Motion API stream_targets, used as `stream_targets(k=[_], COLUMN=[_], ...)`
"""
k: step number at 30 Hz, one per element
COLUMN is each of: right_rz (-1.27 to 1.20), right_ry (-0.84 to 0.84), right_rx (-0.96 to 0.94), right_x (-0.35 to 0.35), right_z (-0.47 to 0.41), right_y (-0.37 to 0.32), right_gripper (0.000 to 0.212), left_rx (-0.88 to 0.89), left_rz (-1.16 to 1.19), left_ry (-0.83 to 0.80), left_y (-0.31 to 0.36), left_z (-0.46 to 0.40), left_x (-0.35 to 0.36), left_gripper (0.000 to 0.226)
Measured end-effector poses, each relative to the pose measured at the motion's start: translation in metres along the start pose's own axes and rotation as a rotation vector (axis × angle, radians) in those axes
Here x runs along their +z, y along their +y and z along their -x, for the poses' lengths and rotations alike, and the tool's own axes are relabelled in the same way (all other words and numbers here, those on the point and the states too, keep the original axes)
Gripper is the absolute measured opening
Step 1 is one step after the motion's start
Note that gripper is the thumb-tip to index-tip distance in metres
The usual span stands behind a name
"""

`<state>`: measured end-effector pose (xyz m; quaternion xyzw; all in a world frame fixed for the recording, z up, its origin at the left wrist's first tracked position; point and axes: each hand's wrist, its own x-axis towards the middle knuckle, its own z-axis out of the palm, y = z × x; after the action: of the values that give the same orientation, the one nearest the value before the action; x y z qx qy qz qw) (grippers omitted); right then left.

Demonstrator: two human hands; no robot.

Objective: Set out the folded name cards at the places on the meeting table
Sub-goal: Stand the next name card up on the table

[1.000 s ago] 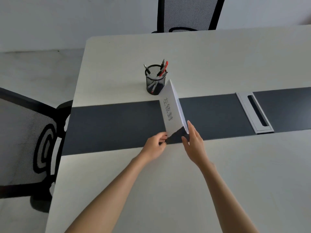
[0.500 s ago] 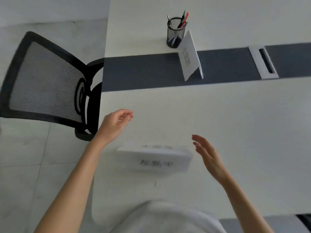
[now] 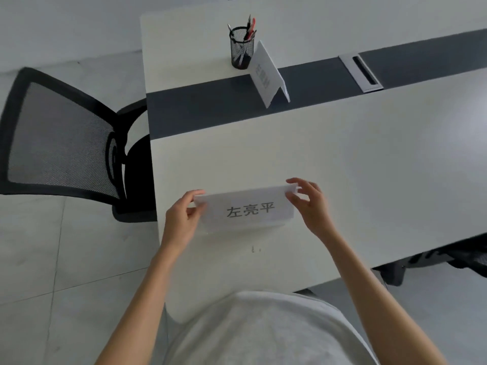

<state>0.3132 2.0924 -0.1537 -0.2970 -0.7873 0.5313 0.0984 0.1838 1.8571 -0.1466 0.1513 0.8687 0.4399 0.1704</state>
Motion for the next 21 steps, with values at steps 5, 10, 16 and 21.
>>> stream_targets(k=[5,10,16,21], right_rz=[0.137,-0.054,-0.201,-0.193], right_ry=[0.025,0.051,0.175,0.314], right_rx=[-0.071,-0.103,-0.150,-0.122], right_x=[-0.012,-0.033,-0.092,-0.161], right_z=[-0.005,-0.007,-0.016,-0.042], right_y=[-0.007,-0.028,-0.045,-0.031], right_gripper=[0.022,0.022,0.022,0.027], left_rx=[0.114,0.219,0.334,0.400], left_rz=[-0.105,0.135,0.235,0.244], left_ry=[0.014,-0.131,-0.189,-0.224], left_y=[0.003,0.042,0.112,0.169], left_z=[-0.008,-0.014,-0.046,-0.071], left_x=[-0.012,-0.027,0.001,0.061], left_gripper=[0.025,0.021,0.017,0.023])
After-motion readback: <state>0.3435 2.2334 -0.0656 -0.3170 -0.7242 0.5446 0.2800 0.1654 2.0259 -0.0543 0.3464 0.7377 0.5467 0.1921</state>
